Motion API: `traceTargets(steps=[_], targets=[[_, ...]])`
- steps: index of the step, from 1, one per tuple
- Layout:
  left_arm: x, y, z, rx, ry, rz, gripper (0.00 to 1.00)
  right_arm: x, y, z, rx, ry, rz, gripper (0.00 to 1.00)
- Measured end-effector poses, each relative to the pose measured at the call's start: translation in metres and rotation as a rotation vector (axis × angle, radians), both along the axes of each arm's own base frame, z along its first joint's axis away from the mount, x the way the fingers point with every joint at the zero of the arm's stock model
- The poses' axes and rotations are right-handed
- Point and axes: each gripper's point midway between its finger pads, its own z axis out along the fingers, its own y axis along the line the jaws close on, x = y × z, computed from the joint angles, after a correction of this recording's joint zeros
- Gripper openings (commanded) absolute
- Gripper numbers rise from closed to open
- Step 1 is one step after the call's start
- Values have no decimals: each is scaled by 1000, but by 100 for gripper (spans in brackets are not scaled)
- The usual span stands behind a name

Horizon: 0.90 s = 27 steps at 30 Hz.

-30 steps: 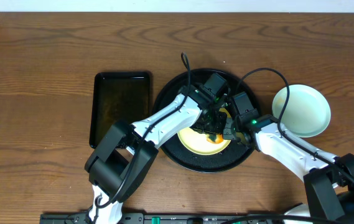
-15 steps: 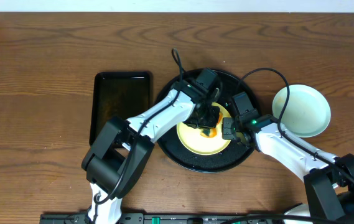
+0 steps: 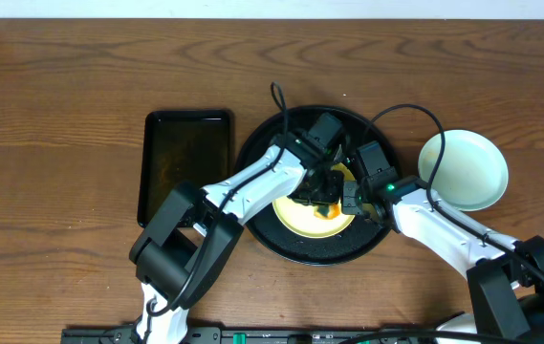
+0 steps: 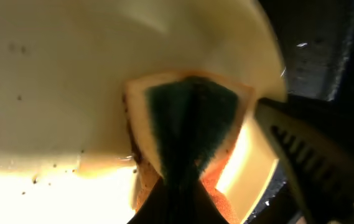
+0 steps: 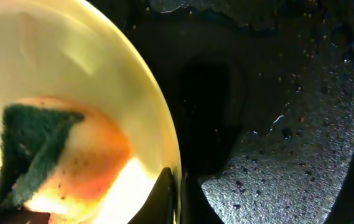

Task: Clean dirty plates on tray and stack at the side
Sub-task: 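Scrub the yellow plate with the sponge while right gripper holds it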

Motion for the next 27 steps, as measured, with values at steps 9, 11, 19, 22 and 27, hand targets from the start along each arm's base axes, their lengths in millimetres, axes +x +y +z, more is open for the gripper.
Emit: traceTargets(steps=[9, 11, 19, 22, 27], targets=[[-2, 1, -6, -4, 11, 26, 7, 0, 0, 0, 0, 0, 0, 1], [0, 2, -7, 4, 0, 30, 7, 0, 0, 0, 0, 0, 0, 1], [32, 30, -12, 135, -138, 111, 7, -1, 0, 0, -2, 4, 0, 1], [55, 56, -12, 186, -179, 183, 7, -1, 0, 0, -1, 7, 1, 1], [69, 86, -9, 226, -183, 223, 8, -2, 1, 0, 5, 9, 3, 1]])
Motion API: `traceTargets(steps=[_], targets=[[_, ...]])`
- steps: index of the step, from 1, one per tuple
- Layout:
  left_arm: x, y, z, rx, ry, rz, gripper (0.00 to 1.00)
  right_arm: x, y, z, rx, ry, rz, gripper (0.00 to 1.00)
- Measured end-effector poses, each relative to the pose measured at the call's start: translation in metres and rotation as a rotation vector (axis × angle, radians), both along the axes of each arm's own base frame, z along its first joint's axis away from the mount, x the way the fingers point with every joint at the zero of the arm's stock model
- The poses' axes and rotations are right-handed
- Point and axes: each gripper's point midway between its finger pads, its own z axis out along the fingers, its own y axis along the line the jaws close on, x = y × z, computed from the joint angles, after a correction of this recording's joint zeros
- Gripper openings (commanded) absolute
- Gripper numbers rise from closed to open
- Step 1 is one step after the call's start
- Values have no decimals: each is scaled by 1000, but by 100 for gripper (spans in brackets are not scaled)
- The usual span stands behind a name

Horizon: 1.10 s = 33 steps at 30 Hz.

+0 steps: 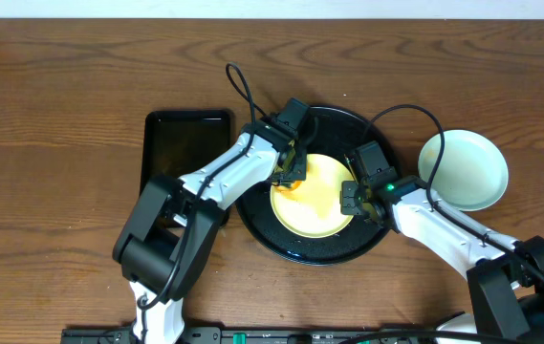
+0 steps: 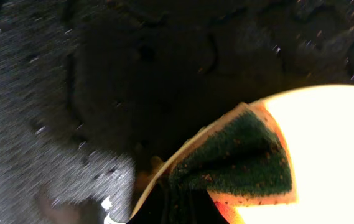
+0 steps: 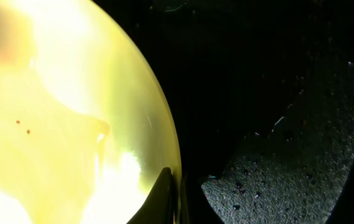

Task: Clean dirty plates on tray and stack at the side
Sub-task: 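Scrub the yellow plate with the sponge while right gripper holds it, then return the sponge to the black rectangular tray with left gripper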

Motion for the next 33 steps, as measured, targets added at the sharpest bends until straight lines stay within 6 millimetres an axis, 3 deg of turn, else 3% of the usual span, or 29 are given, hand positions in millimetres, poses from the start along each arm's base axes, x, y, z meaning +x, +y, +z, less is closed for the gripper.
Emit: traceTargets(steps=[4, 10, 14, 25, 29, 33], targets=[[-11, 13, 17, 25, 3, -11, 7, 1, 0, 0, 1, -3, 0, 1], [-6, 35, 93, -23, -142, 29, 7, 8, 1, 3, 0, -37, -6, 1], [-3, 56, 120, -35, -190, 76, 7, 13, 2, 5, 3, -62, -9, 1], [24, 155, 104, 24, -137, 332, 7, 7, -2, 2, -13, -32, -9, 1], [26, 183, 77, 65, -72, 354, 7, 6, -2, 2, -13, -31, -9, 1], [20, 195, 40, 58, 36, 319, 7, 6, -2, 2, -13, -31, -9, 1]])
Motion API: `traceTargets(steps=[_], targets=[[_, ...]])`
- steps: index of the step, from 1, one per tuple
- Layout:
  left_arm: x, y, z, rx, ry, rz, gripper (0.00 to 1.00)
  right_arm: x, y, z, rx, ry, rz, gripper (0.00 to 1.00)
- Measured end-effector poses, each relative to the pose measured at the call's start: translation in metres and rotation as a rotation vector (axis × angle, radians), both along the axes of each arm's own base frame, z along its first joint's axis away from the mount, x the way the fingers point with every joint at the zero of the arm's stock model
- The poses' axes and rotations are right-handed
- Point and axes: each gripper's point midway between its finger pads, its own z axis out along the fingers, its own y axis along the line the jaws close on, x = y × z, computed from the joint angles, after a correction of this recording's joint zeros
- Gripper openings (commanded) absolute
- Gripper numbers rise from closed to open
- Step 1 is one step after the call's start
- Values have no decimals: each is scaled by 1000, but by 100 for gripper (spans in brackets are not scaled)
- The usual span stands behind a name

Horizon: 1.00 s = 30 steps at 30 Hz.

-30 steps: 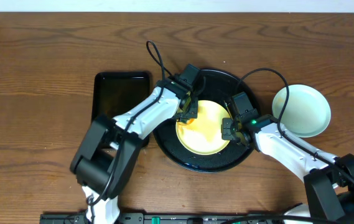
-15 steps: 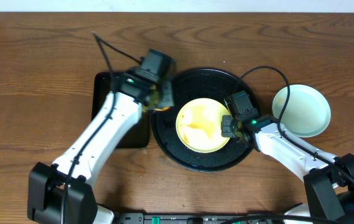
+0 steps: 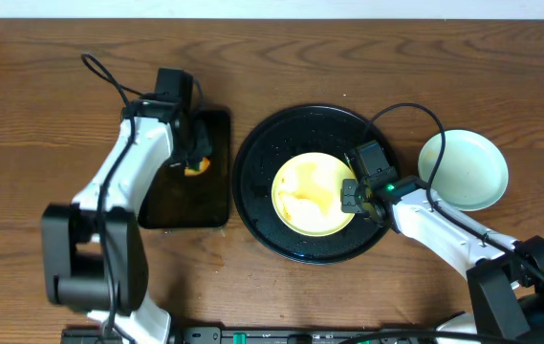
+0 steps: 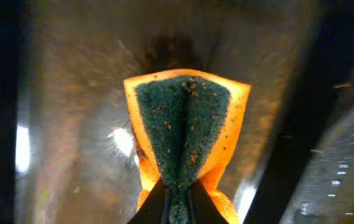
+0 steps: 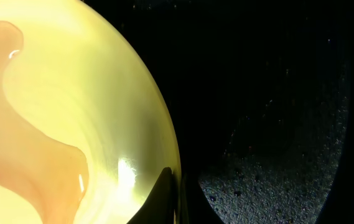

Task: Clean dirty plates on tray and stack at the side
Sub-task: 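Return the sponge to the black rectangular tray with left gripper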

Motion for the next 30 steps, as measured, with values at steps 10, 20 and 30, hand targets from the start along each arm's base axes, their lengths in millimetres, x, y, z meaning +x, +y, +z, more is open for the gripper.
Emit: traceTargets(steps=[10, 20, 30], targets=[[-13, 21, -46, -59, 138, -65, 8, -1, 0, 0, -1, 2, 0, 1], [-19, 22, -46, -57, 160, -115, 8, -1, 0, 0, -1, 3, 0, 1], [-17, 5, -45, -98, 134, -259, 22, -1, 0, 0, -1, 2, 0, 1]])
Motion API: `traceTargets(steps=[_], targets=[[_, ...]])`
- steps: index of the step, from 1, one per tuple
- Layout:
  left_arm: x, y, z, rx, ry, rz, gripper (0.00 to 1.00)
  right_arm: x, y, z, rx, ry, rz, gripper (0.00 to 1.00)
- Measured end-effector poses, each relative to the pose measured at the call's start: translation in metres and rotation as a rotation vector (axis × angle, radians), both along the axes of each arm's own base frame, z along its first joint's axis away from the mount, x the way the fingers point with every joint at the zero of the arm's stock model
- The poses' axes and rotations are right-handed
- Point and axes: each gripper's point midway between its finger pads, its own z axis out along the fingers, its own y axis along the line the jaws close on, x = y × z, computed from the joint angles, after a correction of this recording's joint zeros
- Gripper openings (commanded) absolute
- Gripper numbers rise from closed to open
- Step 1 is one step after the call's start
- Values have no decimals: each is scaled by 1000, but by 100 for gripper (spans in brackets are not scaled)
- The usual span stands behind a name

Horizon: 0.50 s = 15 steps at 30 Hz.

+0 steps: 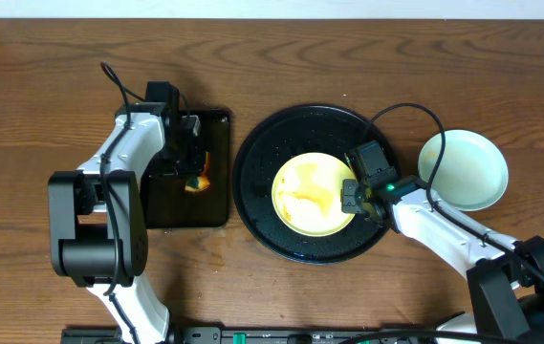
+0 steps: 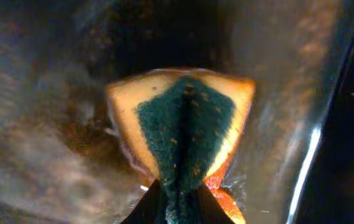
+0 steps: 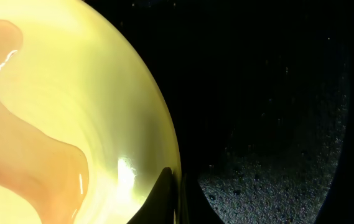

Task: Clean dirty plates on tray and stack at the side
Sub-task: 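Return the sponge to the black rectangular tray with left gripper, then lift the yellow plate with the right gripper and carry it right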

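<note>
A yellow plate (image 1: 311, 194) lies in the round black tray (image 1: 262, 153); a thin brownish film of liquid (image 3: 33, 149) spreads over its face. My right gripper (image 1: 351, 197) is shut on the plate's right rim (image 3: 175, 186). An orange sponge with a green scouring face (image 2: 183, 124) is pinched in my left gripper (image 1: 192, 179), which holds it down in the dark rectangular tray (image 1: 162, 205) at the left. The sponge (image 1: 196, 181) shows orange at that tray's right side.
A pale green bowl (image 1: 463, 169) sits on the wooden table to the right of the round tray. The right arm's cable loops over the round tray's far right edge. The rectangular tray's floor looks wet and brownish.
My left gripper with the sponge has shifted slightly toward the near side inside the rectangular tray and turned; the sponge sits lower there. The right gripper and the plate have not moved.
My left gripper first pressed the sponge on the yellow plate's centre while the right held its rim. Then the sponge was at the plate's far left edge. Later it was over the rectangular tray, and now it is down in that tray. The right grip never changed.
</note>
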Motion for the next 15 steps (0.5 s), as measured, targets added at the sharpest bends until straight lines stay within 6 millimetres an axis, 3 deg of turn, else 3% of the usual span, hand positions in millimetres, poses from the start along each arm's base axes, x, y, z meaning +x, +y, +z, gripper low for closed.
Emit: traceTargets(steps=[1, 5, 6, 10, 15], targets=[[0, 2, 0, 10, 1, 9, 29, 0, 0, 0, 1, -1, 0, 1], [1, 7, 1, 38, 0, 37, 45, 2, 1, 1, 6, -11, 0, 1], [1, 8, 2, 43, -4, 41, 61, 3, 1, 1, 7, -13, 0, 1], [7, 11, 28, 58, -79, 69, 70, 11, 5, 3, 22, -55, 9, 1], [12, 12, 80, 51, -215, 112, 78, 16, 6, 7, 8, -80, 61, 1]])
